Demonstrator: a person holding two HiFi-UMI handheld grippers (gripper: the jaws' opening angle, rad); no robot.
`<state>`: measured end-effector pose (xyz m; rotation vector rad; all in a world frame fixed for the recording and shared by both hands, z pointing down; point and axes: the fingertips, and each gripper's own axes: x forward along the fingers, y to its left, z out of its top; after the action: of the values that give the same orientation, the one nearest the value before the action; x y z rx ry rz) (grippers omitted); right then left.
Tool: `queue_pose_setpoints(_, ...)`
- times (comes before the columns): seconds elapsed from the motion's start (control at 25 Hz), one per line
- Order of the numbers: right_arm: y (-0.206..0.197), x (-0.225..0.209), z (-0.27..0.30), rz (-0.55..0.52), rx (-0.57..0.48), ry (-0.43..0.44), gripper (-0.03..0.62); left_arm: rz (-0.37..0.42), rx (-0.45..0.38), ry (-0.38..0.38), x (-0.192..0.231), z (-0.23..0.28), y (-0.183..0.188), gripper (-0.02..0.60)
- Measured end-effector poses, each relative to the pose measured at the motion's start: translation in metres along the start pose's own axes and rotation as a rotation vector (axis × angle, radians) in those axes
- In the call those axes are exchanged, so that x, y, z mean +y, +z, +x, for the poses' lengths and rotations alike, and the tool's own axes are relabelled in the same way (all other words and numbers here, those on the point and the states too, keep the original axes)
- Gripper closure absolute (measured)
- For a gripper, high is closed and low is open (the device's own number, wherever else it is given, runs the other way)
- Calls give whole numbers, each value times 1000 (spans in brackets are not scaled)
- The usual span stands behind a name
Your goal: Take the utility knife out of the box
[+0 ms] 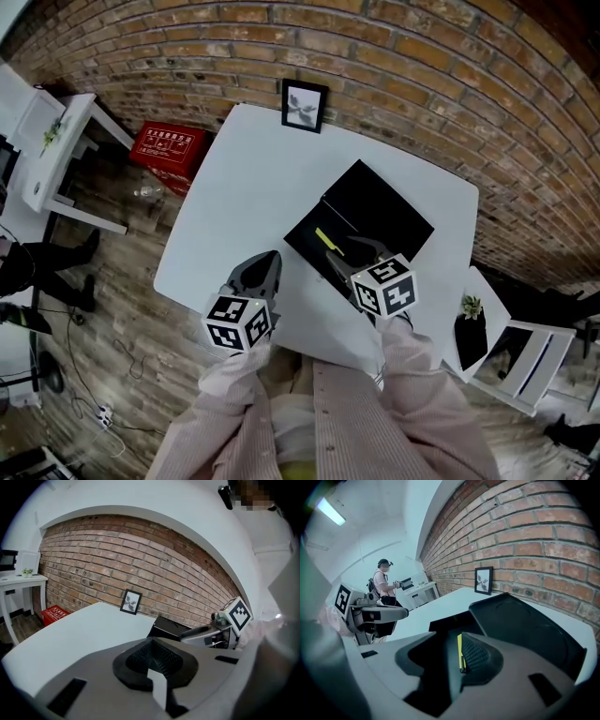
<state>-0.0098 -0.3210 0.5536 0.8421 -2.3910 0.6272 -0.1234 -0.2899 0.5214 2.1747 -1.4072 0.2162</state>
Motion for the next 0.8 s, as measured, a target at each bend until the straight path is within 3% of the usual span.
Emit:
queue_pose_setpoints(0.48, -30, -19, 37, -21, 214, -109, 428, -9, 50, -67, 12, 22, -8, 589)
queue_pose_setpoints(0.8, -49, -23, 52, -99, 320, -152, 434, -2, 70, -103, 8, 28, -12, 589)
